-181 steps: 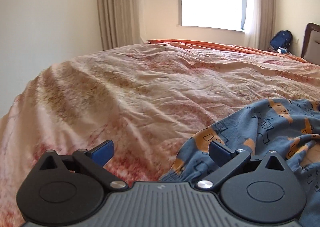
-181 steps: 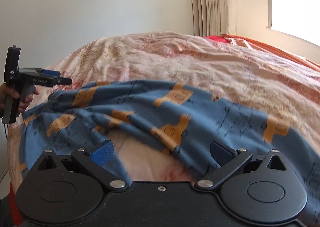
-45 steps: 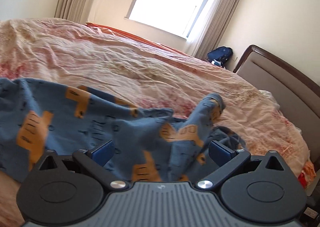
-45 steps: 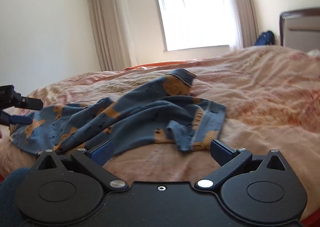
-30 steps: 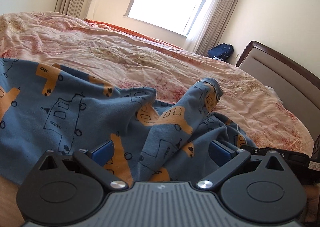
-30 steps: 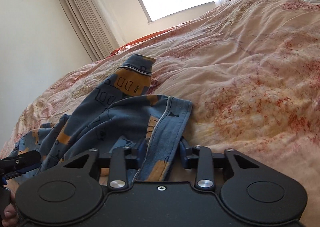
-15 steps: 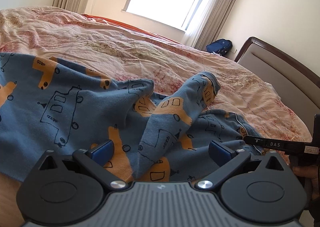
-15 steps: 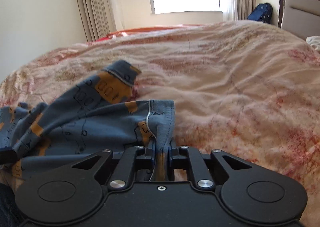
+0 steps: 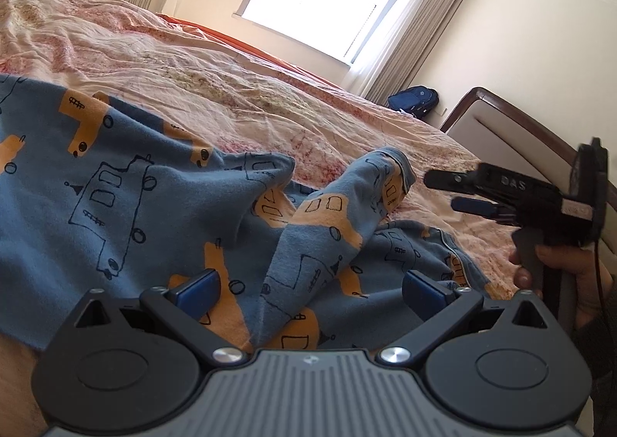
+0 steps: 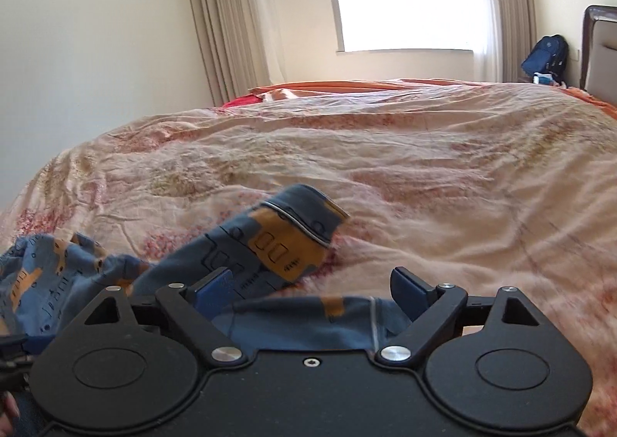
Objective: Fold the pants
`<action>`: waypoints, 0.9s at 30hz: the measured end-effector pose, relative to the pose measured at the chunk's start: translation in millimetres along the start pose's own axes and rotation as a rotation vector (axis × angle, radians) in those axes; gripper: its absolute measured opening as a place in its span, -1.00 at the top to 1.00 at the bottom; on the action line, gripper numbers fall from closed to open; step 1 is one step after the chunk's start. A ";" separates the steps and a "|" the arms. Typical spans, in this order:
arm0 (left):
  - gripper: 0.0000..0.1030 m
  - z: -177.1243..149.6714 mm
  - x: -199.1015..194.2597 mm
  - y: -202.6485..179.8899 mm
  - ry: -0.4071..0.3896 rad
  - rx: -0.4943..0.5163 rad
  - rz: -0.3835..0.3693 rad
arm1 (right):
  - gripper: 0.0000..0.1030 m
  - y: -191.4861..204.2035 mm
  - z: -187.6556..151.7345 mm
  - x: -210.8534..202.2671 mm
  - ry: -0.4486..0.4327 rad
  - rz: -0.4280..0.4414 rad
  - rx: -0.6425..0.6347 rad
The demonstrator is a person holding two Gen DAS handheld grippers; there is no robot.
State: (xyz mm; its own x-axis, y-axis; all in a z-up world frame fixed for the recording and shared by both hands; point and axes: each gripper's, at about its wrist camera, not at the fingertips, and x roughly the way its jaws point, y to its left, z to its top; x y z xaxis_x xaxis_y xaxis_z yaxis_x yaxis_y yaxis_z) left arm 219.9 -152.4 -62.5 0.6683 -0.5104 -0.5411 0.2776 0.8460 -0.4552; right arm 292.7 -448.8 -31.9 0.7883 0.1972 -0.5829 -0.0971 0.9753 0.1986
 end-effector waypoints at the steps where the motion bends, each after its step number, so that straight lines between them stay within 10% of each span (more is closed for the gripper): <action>1: -0.99 0.2 0.4 0.3 0.001 -0.003 -0.002 | -0.82 2.4 8.9 12.2 0.015 0.022 0.017; 8: -0.99 1.5 3.6 2.1 0.007 -0.013 -0.045 | -0.74 -25.4 27.6 74.0 0.036 0.065 0.273; 13: -0.75 1.4 4.6 2.8 0.003 -0.022 -0.086 | 0.80 -40.1 29.9 83.7 0.030 0.076 0.371; 27: -0.01 -1.6 10.9 -7.0 0.035 0.032 -0.094 | 0.74 6.8 40.2 43.0 0.032 -0.033 0.024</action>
State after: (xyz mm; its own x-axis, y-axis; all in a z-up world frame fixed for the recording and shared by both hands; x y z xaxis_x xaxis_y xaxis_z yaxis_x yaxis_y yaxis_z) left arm 224.2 -164.1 -66.4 0.6137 -0.5923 -0.5220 0.3602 0.7984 -0.4824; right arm 350.3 -437.7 -24.0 0.7710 0.1689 -0.6141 -0.0568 0.9786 0.1978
